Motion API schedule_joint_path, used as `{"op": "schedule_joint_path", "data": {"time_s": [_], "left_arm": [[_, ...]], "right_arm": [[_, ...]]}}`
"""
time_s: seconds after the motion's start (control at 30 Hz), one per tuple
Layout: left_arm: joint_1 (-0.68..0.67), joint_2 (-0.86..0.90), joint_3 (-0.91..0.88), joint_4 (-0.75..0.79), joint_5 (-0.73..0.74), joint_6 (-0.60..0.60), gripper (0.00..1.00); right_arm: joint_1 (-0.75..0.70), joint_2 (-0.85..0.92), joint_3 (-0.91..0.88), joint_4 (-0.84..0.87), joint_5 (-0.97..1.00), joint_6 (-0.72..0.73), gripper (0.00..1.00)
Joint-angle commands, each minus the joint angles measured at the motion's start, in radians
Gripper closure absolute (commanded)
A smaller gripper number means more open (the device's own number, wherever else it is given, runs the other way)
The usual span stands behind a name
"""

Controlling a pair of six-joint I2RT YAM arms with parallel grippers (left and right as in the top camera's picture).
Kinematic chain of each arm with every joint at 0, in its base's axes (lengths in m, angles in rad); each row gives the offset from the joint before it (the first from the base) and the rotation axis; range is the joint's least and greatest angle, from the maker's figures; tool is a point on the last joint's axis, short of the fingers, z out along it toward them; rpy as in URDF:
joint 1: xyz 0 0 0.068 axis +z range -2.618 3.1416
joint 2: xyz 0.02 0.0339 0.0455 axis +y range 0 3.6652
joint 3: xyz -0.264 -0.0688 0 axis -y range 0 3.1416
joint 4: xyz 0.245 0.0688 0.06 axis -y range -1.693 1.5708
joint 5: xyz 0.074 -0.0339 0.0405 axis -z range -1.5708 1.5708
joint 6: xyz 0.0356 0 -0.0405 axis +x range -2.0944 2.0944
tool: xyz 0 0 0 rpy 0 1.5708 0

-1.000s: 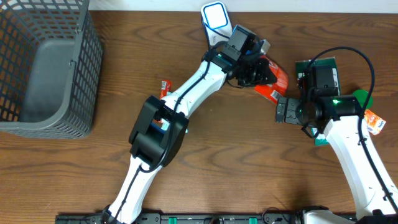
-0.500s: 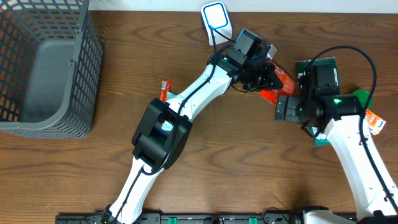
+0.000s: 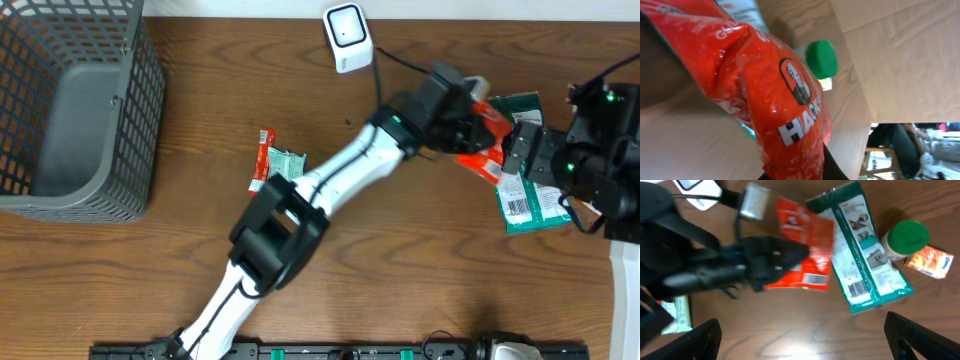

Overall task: Scan the item barcode
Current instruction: 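Carry the Hacks pack right and drop it beside the glove packet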

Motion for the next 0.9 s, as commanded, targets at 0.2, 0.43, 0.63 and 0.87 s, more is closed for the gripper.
{"op": "schedule_joint_path", "data": {"time_s": [0.2,0.43,0.63,0.87], "left_arm": [[-0.15,0.04,0.013,0.145,-0.275,0.032,0.92],[-0.169,0.122,0.013,0.272,-0.279,0.031,0.92],[-0.171,0.136,0.014,0.276,-0.279,0.032,0.78],[-0.169,0.136,0.014,0.278,-0.277,0.037,0.43]], "right_arm": [[-0.008,0.005,0.003,-0.017,-0.016,-0.018,0.01],[-0.008,0.005,0.003,-0.021,-0.015,-0.018,0.01],[-0.008,0.005,0.003,-0.023,-0.015,-0.018,0.01],[-0.008,0.005,0.003,-0.029,-0.015,-0.018,0.01]]}}
